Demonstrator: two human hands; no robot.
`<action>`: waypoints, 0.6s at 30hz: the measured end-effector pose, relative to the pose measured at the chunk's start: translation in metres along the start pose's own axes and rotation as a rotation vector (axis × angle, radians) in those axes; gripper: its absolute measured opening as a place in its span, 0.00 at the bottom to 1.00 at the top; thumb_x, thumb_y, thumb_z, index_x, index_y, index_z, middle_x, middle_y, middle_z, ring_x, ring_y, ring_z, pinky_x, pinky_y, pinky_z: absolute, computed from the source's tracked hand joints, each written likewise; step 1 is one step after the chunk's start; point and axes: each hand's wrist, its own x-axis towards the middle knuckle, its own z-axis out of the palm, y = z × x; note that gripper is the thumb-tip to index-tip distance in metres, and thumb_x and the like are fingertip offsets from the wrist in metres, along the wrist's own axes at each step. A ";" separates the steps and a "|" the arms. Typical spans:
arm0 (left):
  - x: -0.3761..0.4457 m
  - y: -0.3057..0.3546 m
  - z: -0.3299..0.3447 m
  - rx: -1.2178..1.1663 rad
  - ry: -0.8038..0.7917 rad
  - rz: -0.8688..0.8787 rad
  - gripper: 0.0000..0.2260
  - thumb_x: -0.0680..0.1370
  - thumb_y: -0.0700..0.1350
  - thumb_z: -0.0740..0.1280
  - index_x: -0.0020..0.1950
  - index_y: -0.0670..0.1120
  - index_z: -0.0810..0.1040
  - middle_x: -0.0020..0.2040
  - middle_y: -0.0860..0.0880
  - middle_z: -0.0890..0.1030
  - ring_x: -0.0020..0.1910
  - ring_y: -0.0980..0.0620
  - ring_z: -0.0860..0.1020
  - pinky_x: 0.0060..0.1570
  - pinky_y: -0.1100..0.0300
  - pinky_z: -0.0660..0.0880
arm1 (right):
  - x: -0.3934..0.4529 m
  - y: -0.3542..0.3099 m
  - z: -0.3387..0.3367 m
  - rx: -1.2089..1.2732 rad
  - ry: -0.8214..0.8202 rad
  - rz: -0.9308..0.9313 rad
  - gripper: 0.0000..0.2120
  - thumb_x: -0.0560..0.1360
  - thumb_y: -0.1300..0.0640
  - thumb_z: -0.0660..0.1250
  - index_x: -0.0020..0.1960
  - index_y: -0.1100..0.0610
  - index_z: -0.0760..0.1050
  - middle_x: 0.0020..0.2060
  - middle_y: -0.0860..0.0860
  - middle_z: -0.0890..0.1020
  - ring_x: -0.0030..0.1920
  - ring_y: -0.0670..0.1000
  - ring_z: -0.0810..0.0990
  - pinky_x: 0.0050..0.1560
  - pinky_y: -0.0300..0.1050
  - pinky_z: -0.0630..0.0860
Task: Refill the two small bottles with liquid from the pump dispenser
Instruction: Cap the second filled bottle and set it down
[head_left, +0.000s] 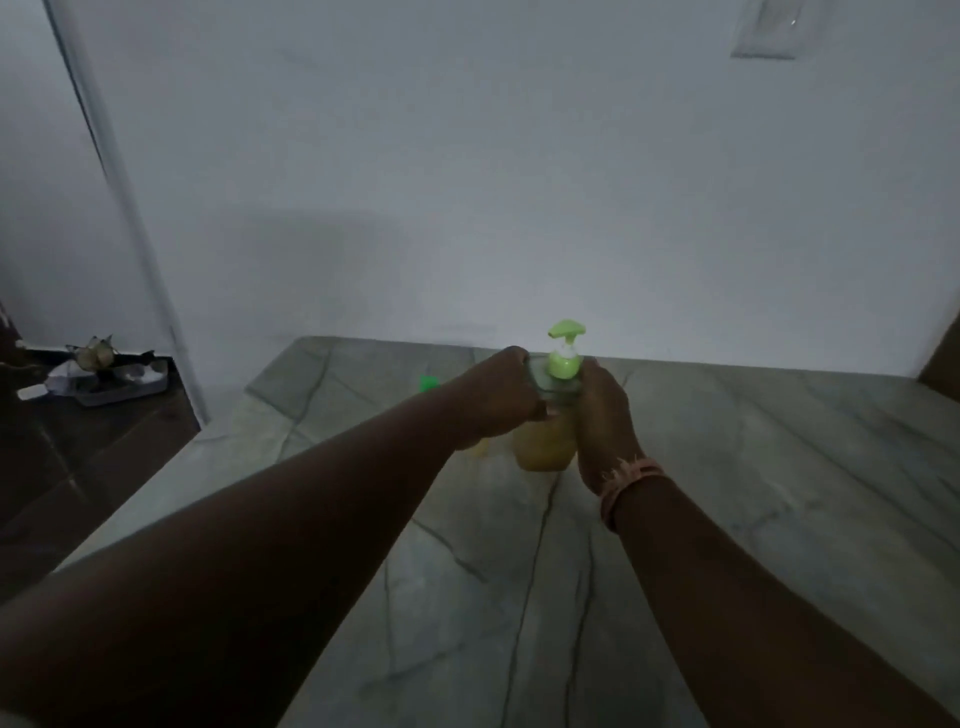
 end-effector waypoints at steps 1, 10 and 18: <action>0.009 0.005 -0.004 0.022 -0.020 -0.011 0.16 0.72 0.32 0.73 0.59 0.35 0.79 0.54 0.39 0.84 0.54 0.41 0.83 0.57 0.44 0.80 | 0.007 -0.002 0.002 -0.040 -0.034 0.001 0.16 0.81 0.57 0.53 0.53 0.64 0.77 0.52 0.63 0.80 0.54 0.63 0.78 0.57 0.62 0.74; 0.044 0.032 -0.024 0.355 -0.073 -0.218 0.23 0.69 0.35 0.77 0.62 0.33 0.76 0.59 0.35 0.79 0.58 0.39 0.79 0.53 0.54 0.74 | 0.021 -0.018 0.016 -0.219 -0.067 0.007 0.12 0.81 0.68 0.54 0.58 0.67 0.74 0.54 0.58 0.76 0.52 0.43 0.73 0.50 0.23 0.66; 0.052 0.029 -0.022 0.416 -0.159 -0.351 0.29 0.71 0.40 0.78 0.68 0.36 0.70 0.66 0.38 0.75 0.64 0.42 0.75 0.59 0.54 0.71 | 0.028 -0.016 0.014 -0.198 -0.037 0.180 0.12 0.82 0.62 0.55 0.57 0.62 0.76 0.56 0.60 0.78 0.58 0.55 0.76 0.63 0.51 0.70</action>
